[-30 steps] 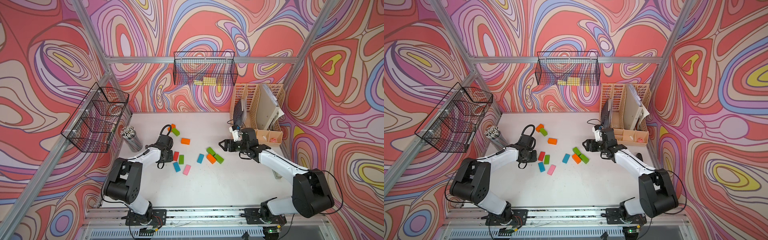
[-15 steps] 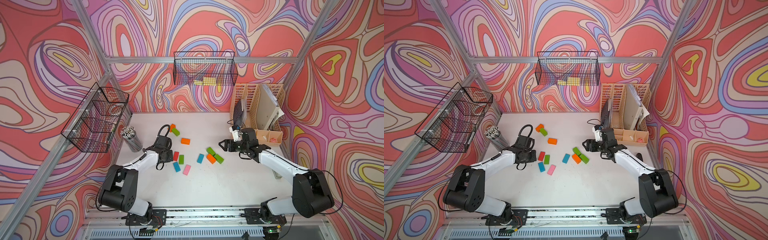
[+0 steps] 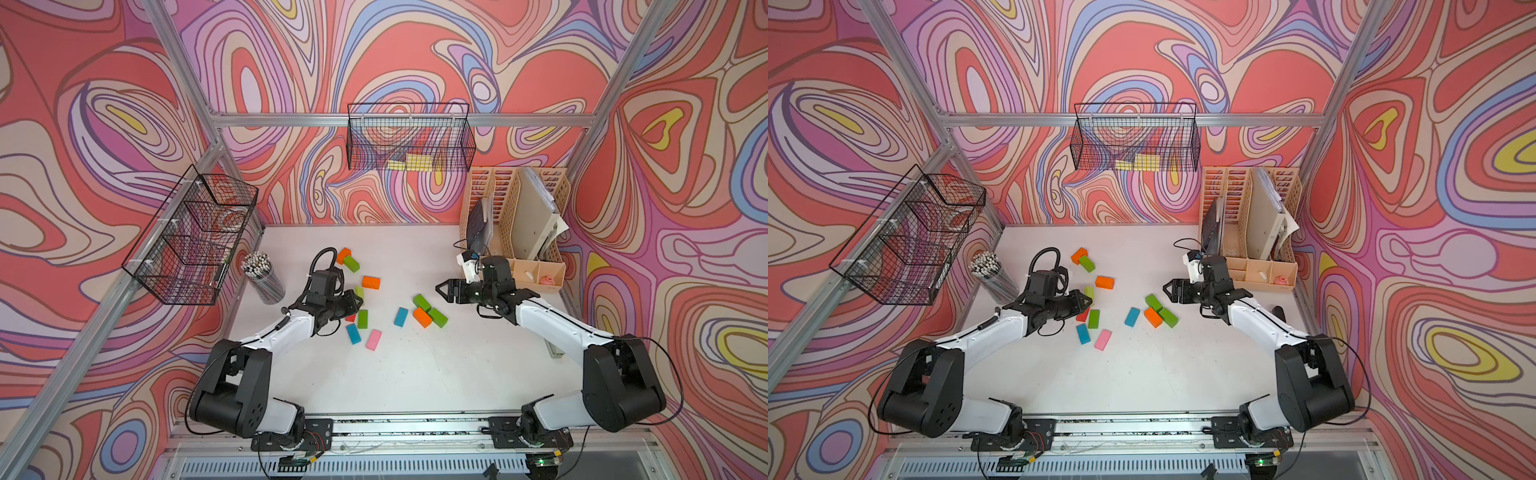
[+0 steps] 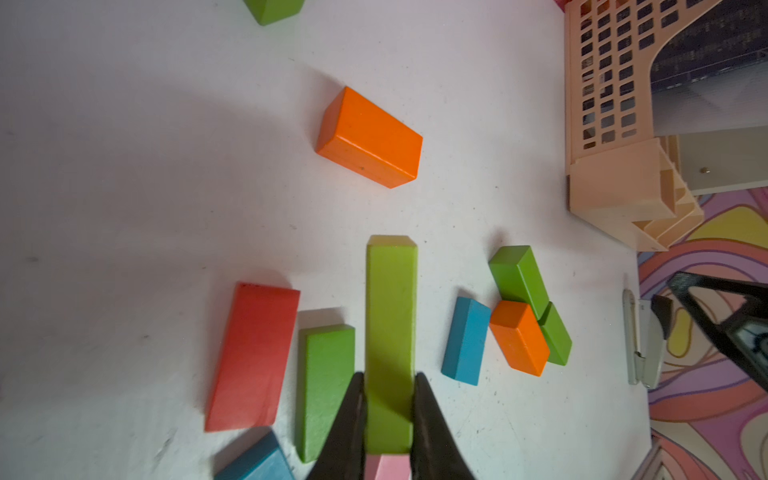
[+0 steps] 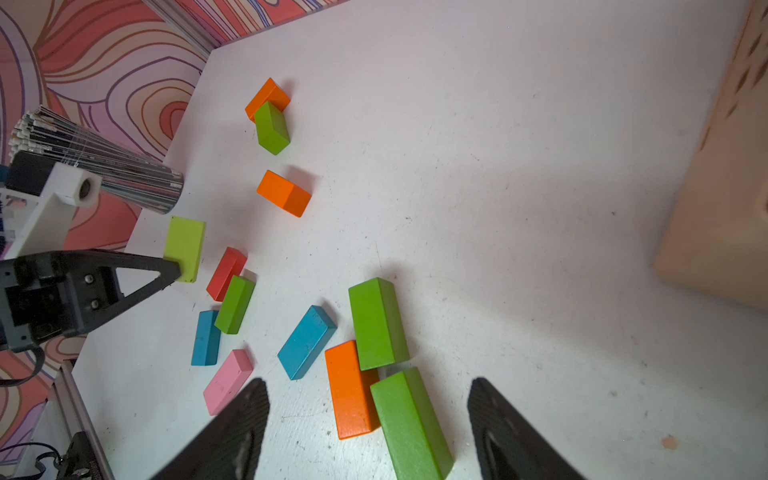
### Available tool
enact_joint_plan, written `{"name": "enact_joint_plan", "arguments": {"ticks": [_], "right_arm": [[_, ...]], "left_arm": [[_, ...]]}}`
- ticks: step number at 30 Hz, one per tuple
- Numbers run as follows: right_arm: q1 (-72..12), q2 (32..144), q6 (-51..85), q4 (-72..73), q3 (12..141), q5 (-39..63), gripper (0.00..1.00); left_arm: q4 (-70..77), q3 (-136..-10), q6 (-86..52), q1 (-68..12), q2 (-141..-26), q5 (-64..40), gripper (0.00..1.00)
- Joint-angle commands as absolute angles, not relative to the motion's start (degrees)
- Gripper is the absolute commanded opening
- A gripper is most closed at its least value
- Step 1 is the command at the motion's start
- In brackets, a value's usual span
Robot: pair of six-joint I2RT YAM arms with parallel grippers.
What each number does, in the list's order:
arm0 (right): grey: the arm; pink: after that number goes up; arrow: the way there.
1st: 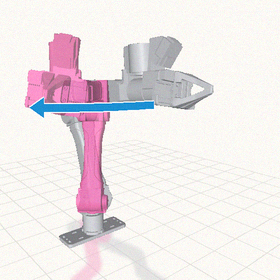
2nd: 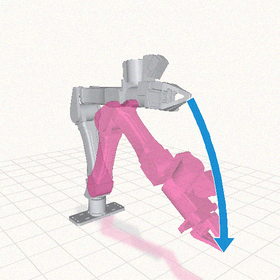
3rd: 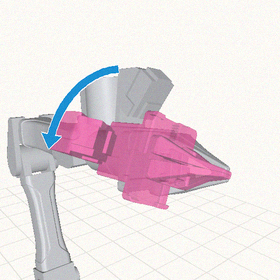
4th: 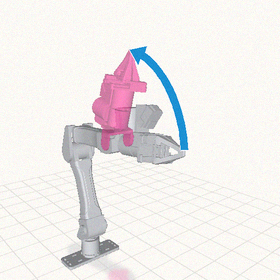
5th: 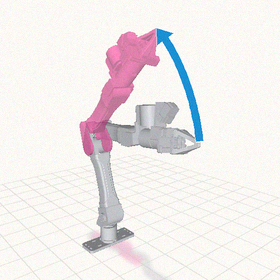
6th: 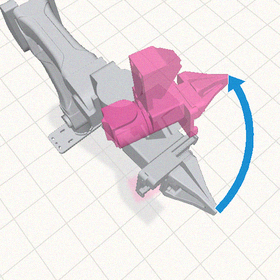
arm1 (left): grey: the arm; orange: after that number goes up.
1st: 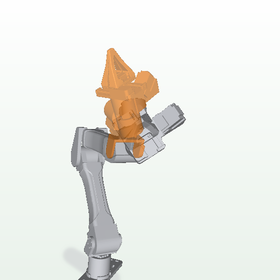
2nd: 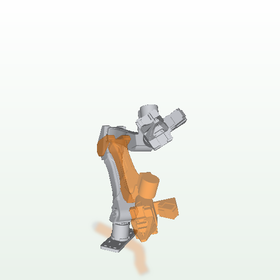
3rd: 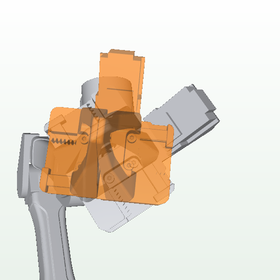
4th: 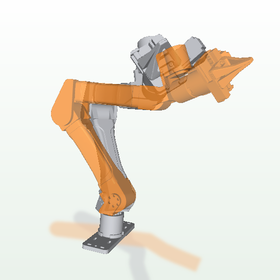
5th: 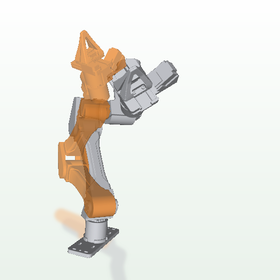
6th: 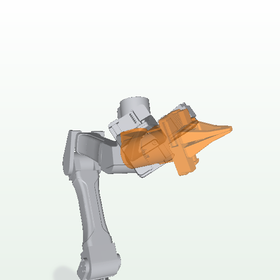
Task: Assemble the letter c with building blocks
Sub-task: Place the building block at the center of the board.
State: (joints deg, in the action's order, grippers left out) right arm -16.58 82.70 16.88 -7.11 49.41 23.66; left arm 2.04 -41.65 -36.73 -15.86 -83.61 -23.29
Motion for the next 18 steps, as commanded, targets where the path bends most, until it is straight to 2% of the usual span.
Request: {"name": "enact_joint_plan", "arguments": {"ticks": [1,8,18], "right_arm": [[-16.9,83.0,17.3,-6.8,49.1,24.6,0.79],[-16.9,82.2,17.5,-6.7,48.9,24.3,0.79],[-16.9,82.1,17.6,-6.8,48.9,24.5,0.79]], "left_arm": [[8.3,-44.1,-41.0,-17.7,-87.3,-28.7,0.13],[15.0,-46.0,-46.6,-20.3,-95.0,-32.4,0.13],[19.3,-47.6,-51.0,-21.4,-102.0,-32.4,0.13]]}}
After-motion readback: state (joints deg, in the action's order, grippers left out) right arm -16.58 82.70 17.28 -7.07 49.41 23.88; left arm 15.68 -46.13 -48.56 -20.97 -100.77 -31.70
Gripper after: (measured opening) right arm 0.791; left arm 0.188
